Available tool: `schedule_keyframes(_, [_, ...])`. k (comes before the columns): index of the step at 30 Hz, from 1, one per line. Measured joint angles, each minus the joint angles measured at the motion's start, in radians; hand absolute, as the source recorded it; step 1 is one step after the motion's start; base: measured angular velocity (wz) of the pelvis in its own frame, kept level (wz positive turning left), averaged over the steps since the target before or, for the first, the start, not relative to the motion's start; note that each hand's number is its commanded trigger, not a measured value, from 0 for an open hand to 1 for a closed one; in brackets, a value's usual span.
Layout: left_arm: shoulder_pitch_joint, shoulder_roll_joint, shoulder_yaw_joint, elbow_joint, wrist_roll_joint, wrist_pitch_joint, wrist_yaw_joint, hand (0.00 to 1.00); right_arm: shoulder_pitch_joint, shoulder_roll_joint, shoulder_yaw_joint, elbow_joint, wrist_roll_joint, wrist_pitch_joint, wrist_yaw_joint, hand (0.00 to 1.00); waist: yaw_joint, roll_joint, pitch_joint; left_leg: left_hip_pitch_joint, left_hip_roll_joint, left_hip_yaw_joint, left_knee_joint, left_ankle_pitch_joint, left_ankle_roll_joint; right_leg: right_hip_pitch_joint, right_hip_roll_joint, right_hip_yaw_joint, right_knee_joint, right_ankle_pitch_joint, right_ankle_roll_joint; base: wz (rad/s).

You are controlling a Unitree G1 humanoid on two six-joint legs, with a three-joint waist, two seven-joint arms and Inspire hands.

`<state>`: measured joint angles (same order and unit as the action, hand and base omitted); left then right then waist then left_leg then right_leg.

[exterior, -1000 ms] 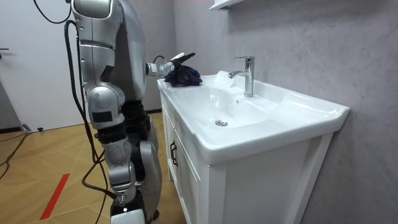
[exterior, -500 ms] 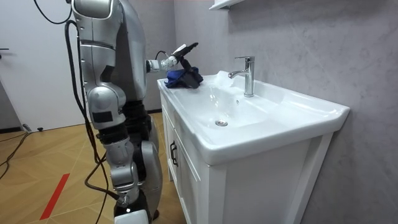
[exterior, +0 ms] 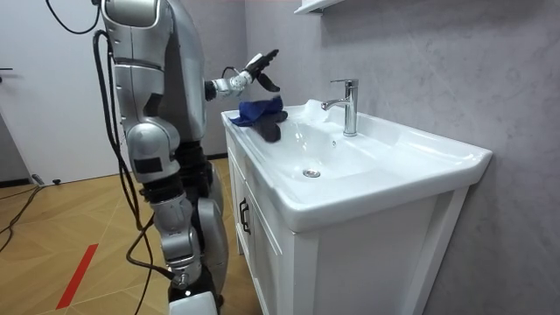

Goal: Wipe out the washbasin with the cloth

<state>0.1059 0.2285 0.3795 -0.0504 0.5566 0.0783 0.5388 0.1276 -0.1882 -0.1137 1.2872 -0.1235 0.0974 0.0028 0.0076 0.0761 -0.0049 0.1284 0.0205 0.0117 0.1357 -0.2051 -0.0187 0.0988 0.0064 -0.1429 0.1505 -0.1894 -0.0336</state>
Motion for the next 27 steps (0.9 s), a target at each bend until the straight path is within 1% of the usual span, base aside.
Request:
schedule_keyframes(1, [0.0,0.006,0.013,-0.011,-0.002,0.0,0.003,0.0,0.0,0.0,-0.006,-0.002,0.0,0.0,0.0,0.0,0.002,0.002,-0.0011,0.0,0.0,0.0,0.0,0.0,0.0,0.0,0.0,0.0,0.0,0.0,0.0,0.0])
schedule_keyframes(2, [0.0,0.02,0.024,-0.013,-0.005,0.0,0.006,0.0,0.0,-0.001,-0.008,-0.001,0.0,0.001,0.0,0.0,0.003,0.004,-0.0023,0.001,0.0,0.003,0.0,0.0,0.0,0.002,0.0,0.0,0.0,0.0,0.0,0.0])
schedule_keyframes(4, [0.0,0.031,0.049,-0.018,-0.005,0.0,0.018,0.0,0.0,-0.002,-0.008,-0.001,-0.001,0.003,-0.001,0.0,0.003,0.007,-0.0024,0.003,0.0,0.006,0.0,0.0,0.0,0.003,0.0,-0.001,0.0,0.0,0.0,0.0])
schedule_keyframes(8, [0.0,0.036,0.115,-0.049,-0.006,0.001,0.044,0.0,0.01,-0.002,-0.018,-0.001,-0.004,0.005,-0.006,0.0,0.007,0.007,-0.0018,0.003,-0.001,0.009,0.0,0.0,0.0,-0.001,-0.002,-0.003,0.0,0.0,0.0,0.01])
schedule_keyframes(10, [0.0,0.047,0.139,-0.049,-0.006,0.001,0.046,0.0,0.012,-0.002,-0.028,-0.002,-0.004,0.005,-0.007,0.0,0.017,0.008,-0.001,0.002,-0.001,0.011,0.0,0.0,0.0,-0.003,-0.001,0.001,0.0,0.0,0.0,-0.04])
schedule_keyframes(11, [0.0,0.059,0.147,-0.049,-0.007,0.001,0.047,0.0,0.014,-0.003,-0.028,-0.002,-0.004,0.005,-0.009,0.0,0.024,0.012,0.001,0.002,-0.001,0.011,0.0,0.0,0.0,-0.004,-0.001,0.001,0.0,0.0,0.0,0.0])
schedule_keyframes(12, [0.0,0.064,0.152,-0.049,-0.007,0.001,0.047,0.0,0.015,-0.004,-0.028,-0.001,-0.003,0.007,-0.011,0.0,0.026,0.011,0.0009,0.002,-0.001,0.01,0.0,0.0,0.0,-0.004,-0.001,0.001,0.0,0.0,0.0,0.0])
schedule_keyframes(14, [0.0,0.077,0.179,-0.049,-0.025,0.001,0.049,0.0,0.013,-0.006,-0.028,0.001,0.001,0.013,-0.012,0.0,0.03,0.016,0.0038,-0.001,-0.001,0.008,0.0,0.0,0.0,-0.004,-0.002,-0.005,0.0,0.0,0.0,0.04])
schedule_keyframes(17, [0.0,0.078,0.204,-0.049,-0.056,0.004,0.049,0.0,0.014,-0.006,-0.028,0.002,0.002,0.014,-0.012,0.0,0.03,0.025,0.0045,-0.004,-0.002,0.001,0.0,0.0,0.0,-0.004,-0.003,-0.021,-0.001,0.0,0.0,0.09])
schedule_keyframes(19, [0.0,0.078,0.215,-0.048,-0.056,0.004,0.051,0.0,0.014,-0.007,-0.028,0.001,0.0,0.014,-0.012,0.0,0.034,0.029,0.0054,-0.006,-0.002,-0.001,0.0,0.0,0.0,-0.002,-0.003,-0.023,-0.001,0.0,0.0,0.03])
schedule_keyframes(23, [0.006,0.078,0.248,-0.045,-0.054,0.004,0.053,0.0,0.023,-0.019,-0.032,-0.004,-0.003,0.014,-0.014,0.0,0.078,0.039,0.0035,-0.01,-0.002,0.002,0.0,0.0,0.0,-0.009,-0.004,-0.021,0.002,0.0,0.0,-0.04])
schedule_keyframes(24, [0.012,0.078,0.255,-0.045,-0.054,0.006,0.057,0.0,0.026,-0.02,-0.033,-0.004,-0.002,0.014,-0.014,0.0,0.083,0.04,0.0031,-0.011,-0.002,0.001,0.0,0.0,0.0,-0.008,-0.004,-0.022,0.002,0.0,0.0,0.04])
schedule_keyframes(26, [0.05,0.078,0.293,-0.045,-0.064,0.01,0.063,0.0,0.032,-0.023,-0.033,-0.004,0.001,0.017,-0.015,0.0,0.094,0.041,0.0022,-0.013,-0.002,-0.004,0.0,0.0,0.0,-0.006,-0.005,-0.028,0.002,0.0,0.0,0.07])
schedule_keyframes(27, [0.057,0.078,0.298,-0.045,-0.07,0.013,0.066,0.0,0.034,-0.024,-0.033,-0.004,0.001,0.022,-0.015,0.0,0.098,0.041,0.0021,-0.014,-0.002,-0.007,0.0,0.0,0.0,-0.006,-0.005,-0.03,0.001,0.0,0.0,0.11])
